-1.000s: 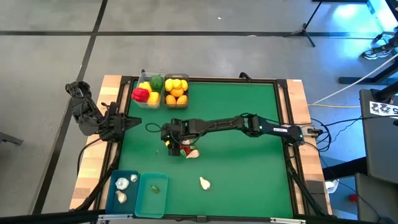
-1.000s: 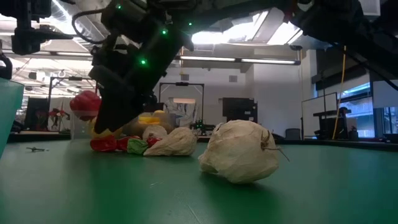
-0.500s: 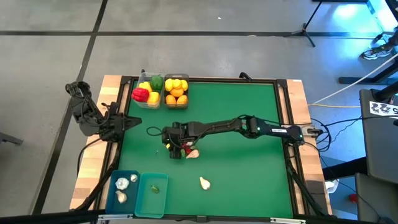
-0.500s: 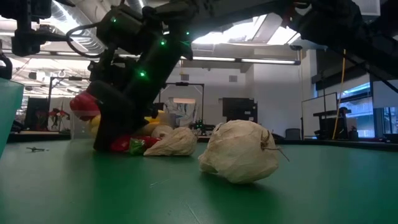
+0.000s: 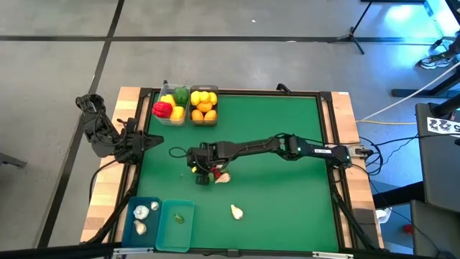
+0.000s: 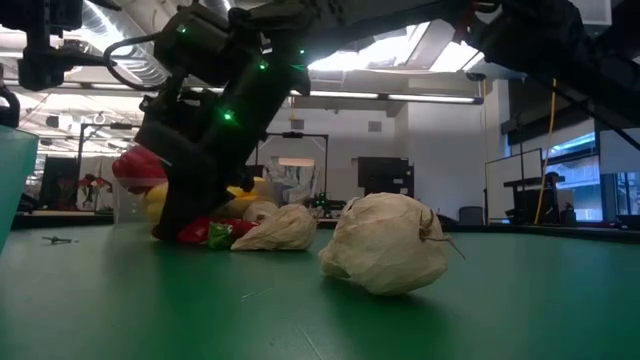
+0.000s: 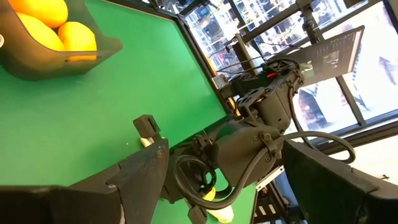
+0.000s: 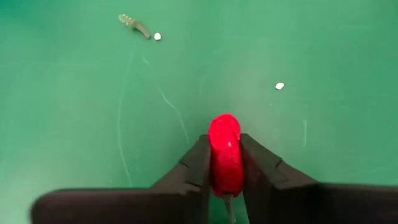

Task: Sort produce into baskets
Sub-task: Put the red chili pepper into the green bin

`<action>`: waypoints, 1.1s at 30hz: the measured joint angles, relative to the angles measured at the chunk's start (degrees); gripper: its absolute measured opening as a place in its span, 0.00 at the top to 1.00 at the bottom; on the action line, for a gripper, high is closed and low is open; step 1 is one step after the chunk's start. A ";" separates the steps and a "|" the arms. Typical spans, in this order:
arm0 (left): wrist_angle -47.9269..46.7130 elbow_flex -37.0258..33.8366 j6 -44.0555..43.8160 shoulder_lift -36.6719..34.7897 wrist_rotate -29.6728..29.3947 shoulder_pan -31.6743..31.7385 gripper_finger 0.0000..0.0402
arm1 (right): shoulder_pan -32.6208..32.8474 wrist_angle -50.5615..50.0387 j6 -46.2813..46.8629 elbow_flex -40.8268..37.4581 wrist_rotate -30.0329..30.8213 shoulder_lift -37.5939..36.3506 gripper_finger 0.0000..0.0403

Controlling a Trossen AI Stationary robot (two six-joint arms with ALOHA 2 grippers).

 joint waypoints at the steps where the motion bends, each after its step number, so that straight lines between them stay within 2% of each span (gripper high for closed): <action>1: 0.00 0.00 -0.02 0.00 0.00 0.00 0.24 | 0.00 -0.61 0.02 0.60 -0.08 0.00 0.88; 5: 0.00 0.00 -0.06 0.00 -0.12 0.01 0.24 | 0.00 -0.73 0.38 0.50 -0.63 -0.86 0.92; 14: 0.03 0.00 -0.09 0.00 -0.71 0.01 0.24 | 2.08 2.64 0.38 0.84 -0.61 -6.29 0.85; 24: 0.02 0.00 -0.59 0.00 -2.13 0.02 0.24 | 11.17 20.67 -0.76 0.89 -1.96 -8.24 0.86; 30: 0.02 0.00 -1.60 0.00 -2.13 0.01 0.24 | 16.31 26.54 -10.49 0.91 -1.97 -8.20 0.86; 33: 0.02 0.00 -1.76 0.00 -2.12 0.01 0.24 | 17.62 28.23 -11.34 0.93 -1.36 -8.20 0.86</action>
